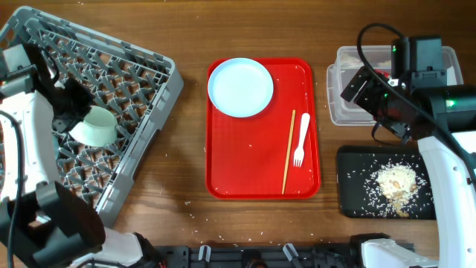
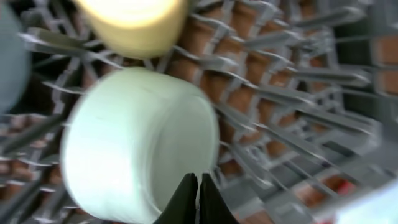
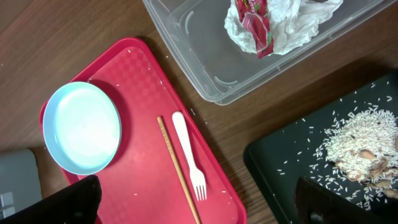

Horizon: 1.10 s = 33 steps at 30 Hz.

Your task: Sort waste into correct bins and load items into the dishwasher rack

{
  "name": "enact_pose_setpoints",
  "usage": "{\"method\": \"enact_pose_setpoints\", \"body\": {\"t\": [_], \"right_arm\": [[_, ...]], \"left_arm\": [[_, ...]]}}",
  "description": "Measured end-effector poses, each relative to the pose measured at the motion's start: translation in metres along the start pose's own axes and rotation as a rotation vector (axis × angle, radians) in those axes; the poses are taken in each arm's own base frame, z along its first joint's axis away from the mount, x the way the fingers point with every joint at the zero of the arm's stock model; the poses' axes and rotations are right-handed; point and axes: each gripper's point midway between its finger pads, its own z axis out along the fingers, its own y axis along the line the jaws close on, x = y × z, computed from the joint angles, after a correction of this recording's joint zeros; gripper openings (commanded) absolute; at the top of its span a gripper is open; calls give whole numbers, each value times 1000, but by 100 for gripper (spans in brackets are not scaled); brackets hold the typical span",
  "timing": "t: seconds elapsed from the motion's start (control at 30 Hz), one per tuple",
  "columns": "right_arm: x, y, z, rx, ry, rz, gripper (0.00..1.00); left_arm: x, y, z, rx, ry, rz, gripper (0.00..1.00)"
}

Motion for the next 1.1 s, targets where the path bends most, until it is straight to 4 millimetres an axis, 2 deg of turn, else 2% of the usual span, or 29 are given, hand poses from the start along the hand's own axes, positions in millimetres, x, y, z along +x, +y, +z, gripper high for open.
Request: {"method": "enact_pose_setpoints", "body": {"t": [0.1, 0.3, 0.37, 0.53, 0.63, 0.7, 0.73, 0.77, 0.8, 0.93, 1.03, 1.1], "right_arm": [[0, 0, 0, 0, 0, 0, 100], [0, 0, 0, 0, 0, 0, 100], [0, 0, 0, 0, 0, 0, 100], [0, 0, 0, 0, 0, 0, 100], [0, 0, 0, 0, 0, 0, 100], [0, 0, 0, 0, 0, 0, 100], [0, 0, 0, 0, 0, 0, 100], [0, 0, 0, 0, 0, 0, 100], [0, 0, 0, 0, 0, 0, 100], [0, 0, 0, 0, 0, 0, 100], [0, 0, 0, 0, 0, 0, 100], [0, 0, 0, 0, 0, 0, 100]], "left_arm": [[-4, 12, 8, -56, 0, -21, 4], [-1, 23, 23, -112, 36, -29, 4], [-1, 33, 22, -149, 39, -45, 4], [9, 79, 13, -261, 87, -245, 4], [12, 84, 11, -229, 114, -313, 4], [16, 71, 6, -157, 131, -319, 4], [18, 59, -2, -91, 134, -305, 8], [20, 42, -12, -8, 133, -263, 56], [24, 17, -30, 109, 116, -164, 77], [46, -33, -50, 228, 90, 119, 72], [56, -53, -41, 217, 93, 269, 71], [62, -63, -31, 208, 107, 364, 67]]}}
